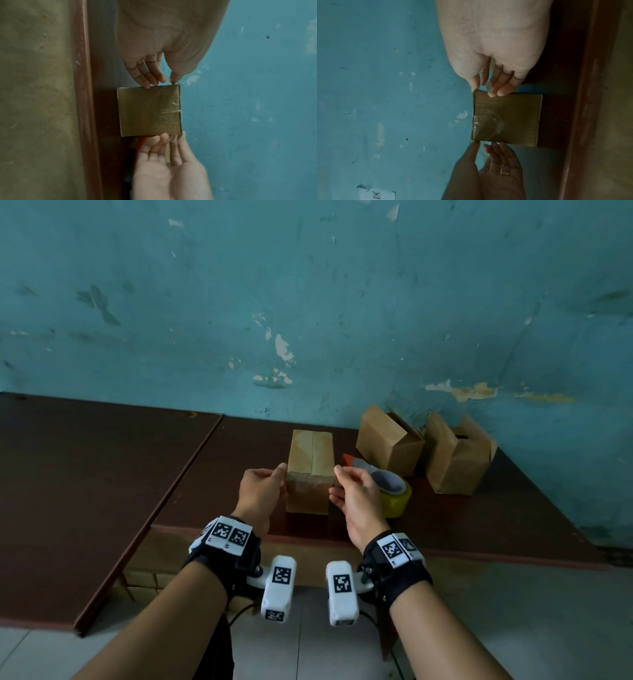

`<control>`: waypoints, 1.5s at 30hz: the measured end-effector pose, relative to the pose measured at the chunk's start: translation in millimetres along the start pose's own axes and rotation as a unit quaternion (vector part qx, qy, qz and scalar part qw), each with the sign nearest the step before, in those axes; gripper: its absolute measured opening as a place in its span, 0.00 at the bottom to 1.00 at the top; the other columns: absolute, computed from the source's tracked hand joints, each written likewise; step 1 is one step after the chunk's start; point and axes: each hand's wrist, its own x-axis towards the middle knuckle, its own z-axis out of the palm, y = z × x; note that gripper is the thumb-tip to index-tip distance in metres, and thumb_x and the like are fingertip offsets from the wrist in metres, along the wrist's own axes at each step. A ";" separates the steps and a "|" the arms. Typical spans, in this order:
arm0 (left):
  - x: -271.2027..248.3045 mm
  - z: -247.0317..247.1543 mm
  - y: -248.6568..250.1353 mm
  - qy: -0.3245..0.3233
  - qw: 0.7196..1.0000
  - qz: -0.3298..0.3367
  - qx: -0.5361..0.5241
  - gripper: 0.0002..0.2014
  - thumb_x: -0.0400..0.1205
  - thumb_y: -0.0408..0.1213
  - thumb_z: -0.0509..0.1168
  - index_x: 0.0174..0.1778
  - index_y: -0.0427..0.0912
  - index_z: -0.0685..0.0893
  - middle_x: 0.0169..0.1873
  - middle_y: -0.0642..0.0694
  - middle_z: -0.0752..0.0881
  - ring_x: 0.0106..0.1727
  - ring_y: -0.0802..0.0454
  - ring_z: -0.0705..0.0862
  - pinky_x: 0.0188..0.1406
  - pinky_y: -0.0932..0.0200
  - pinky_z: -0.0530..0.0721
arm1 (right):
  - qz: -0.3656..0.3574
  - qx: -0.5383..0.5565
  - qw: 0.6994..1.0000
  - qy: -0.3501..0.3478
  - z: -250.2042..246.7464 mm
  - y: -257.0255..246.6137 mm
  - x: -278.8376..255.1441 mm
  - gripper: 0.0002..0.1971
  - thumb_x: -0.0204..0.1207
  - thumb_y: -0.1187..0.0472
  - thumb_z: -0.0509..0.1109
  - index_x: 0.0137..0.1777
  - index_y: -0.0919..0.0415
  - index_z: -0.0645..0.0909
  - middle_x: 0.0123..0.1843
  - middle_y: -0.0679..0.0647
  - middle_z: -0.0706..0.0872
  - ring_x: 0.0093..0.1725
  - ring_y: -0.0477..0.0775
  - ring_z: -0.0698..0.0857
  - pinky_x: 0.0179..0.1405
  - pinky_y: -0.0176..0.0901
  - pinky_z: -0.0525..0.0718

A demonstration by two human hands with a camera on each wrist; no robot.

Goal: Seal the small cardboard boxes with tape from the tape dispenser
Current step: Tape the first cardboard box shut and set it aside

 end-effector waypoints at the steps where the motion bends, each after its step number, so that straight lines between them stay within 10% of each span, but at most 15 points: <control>1: -0.6 0.6 -0.9 0.004 1.000 0.011 0.011 0.14 0.87 0.45 0.71 0.51 0.34 0.85 0.34 0.45 0.84 0.37 0.52 0.85 0.40 0.55 0.88 | -0.008 -0.010 1.000 0.000 0.2 2.0 -0.7 0.09 0.87 0.55 0.75 0.61 0.57 0.84 0.55 0.56 0.89 0.44 0.49 0.88 0.44 0.41 0.89; 5: 2.1 -0.4 -3.9 0.015 0.998 0.027 0.054 0.23 0.85 0.51 0.72 0.62 0.32 0.84 0.38 0.44 0.88 0.38 0.53 0.88 0.36 0.59 0.85 | -0.022 -0.055 0.998 0.001 2.7 6.8 -3.6 0.10 0.91 0.49 0.69 0.62 0.54 0.82 0.54 0.52 0.87 0.44 0.48 0.87 0.45 0.40 0.88; 16: -5.6 -1.2 -16.8 -0.016 0.991 0.026 0.133 0.28 0.85 0.64 0.63 0.49 0.36 0.83 0.36 0.44 0.87 0.39 0.49 0.89 0.54 0.41 0.94 | -0.035 -0.136 0.990 0.001 5.1 10.9 -5.5 0.14 0.94 0.48 0.60 0.70 0.55 0.78 0.55 0.51 0.89 0.43 0.48 0.86 0.46 0.42 0.87; 31: -14.9 -8.2 -8.4 -0.055 0.978 0.009 0.200 0.13 0.93 0.45 0.57 0.61 0.39 0.80 0.49 0.39 0.88 0.49 0.45 0.90 0.59 0.43 0.92 | -0.040 -0.157 0.986 -0.028 -0.4 16.4 -6.6 0.07 0.94 0.56 0.62 0.66 0.53 0.79 0.57 0.53 0.89 0.43 0.49 0.89 0.45 0.41 0.89; 37: -13.0 -24.3 -14.1 0.007 0.946 0.227 0.233 0.08 0.89 0.38 0.66 0.64 0.47 0.82 0.56 0.50 0.87 0.58 0.52 0.88 0.58 0.45 0.90 | -0.069 -0.164 0.981 -0.078 -1.7 23.6 -6.9 0.16 0.93 0.59 0.65 0.76 0.43 0.78 0.65 0.45 0.90 0.44 0.51 0.94 0.51 0.46 0.94; 45: -5.0 -32.2 -29.7 -0.065 0.953 0.252 0.154 0.11 0.92 0.44 0.61 0.67 0.60 0.84 0.61 0.56 0.89 0.64 0.56 0.88 0.63 0.37 0.89 | -0.084 -0.150 0.977 -0.126 -3.9 25.6 -5.1 0.20 0.94 0.52 0.62 0.83 0.40 0.76 0.65 0.49 0.93 0.43 0.57 0.95 0.46 0.46 0.93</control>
